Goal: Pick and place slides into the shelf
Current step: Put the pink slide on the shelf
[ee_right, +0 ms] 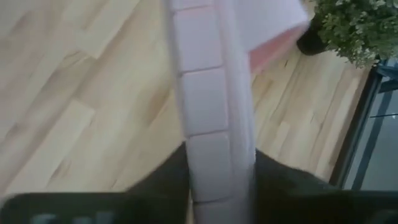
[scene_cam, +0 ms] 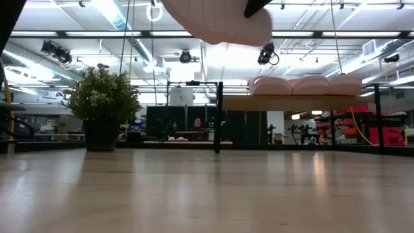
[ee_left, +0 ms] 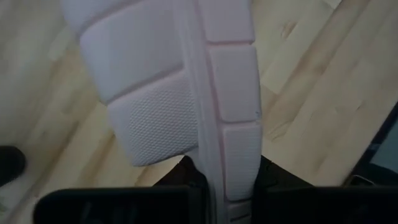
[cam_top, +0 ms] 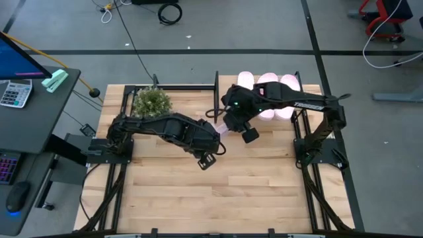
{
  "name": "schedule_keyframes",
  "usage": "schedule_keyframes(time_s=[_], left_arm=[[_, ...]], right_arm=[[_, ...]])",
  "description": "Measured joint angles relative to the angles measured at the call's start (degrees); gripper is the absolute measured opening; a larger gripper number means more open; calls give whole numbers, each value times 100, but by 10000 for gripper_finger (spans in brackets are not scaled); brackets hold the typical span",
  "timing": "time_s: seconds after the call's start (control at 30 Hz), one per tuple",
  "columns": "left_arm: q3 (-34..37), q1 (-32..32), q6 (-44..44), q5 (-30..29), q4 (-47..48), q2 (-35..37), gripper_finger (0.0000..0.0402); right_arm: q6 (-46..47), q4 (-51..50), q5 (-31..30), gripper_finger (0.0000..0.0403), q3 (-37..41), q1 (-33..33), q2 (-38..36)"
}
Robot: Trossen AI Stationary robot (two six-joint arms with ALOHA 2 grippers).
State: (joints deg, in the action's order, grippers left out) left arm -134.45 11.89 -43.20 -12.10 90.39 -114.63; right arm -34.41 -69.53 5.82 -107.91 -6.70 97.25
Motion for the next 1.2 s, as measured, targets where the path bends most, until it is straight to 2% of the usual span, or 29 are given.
schedule_keyframes(time_s=[0.07,0.17,0.3,0.4,0.5,0.7,0.83,0.97,1.03,1.1,1.2], left_arm=[[0,15,192,-117,-11,0,70],[-2,23,364,-513,-88,62,137],[-55,4,531,-755,-81,237,218],[-54,-38,544,-934,-64,458,261],[-53,-10,548,-1320,-43,755,288],[-55,254,674,-2865,-550,1429,297],[-63,471,1722,-3731,-1786,1705,295],[-61,607,3538,-3860,-3308,1755,295],[-59,609,4181,-3810,-3801,1755,295],[-59,546,4545,-3623,-4130,1755,296],[-56,363,4599,-3128,-4330,1755,295]], right_arm=[[37,-177,-15,70,-96,-7,-53],[103,-406,-176,68,-132,-42,-243],[205,-888,-557,68,-143,-30,-491],[380,-1149,-713,68,-141,-50,-665],[590,-1241,-916,68,-141,-45,-919],[1175,-952,-886,68,-141,-67,-1539],[1481,-199,-753,68,-141,-53,-1944],[1628,542,-447,68,-141,-50,-2195],[1658,643,-374,68,-141,-50,-2251],[1663,612,-388,68,-141,5,-2275],[1646,590,-427,68,-139,98,-2275]])
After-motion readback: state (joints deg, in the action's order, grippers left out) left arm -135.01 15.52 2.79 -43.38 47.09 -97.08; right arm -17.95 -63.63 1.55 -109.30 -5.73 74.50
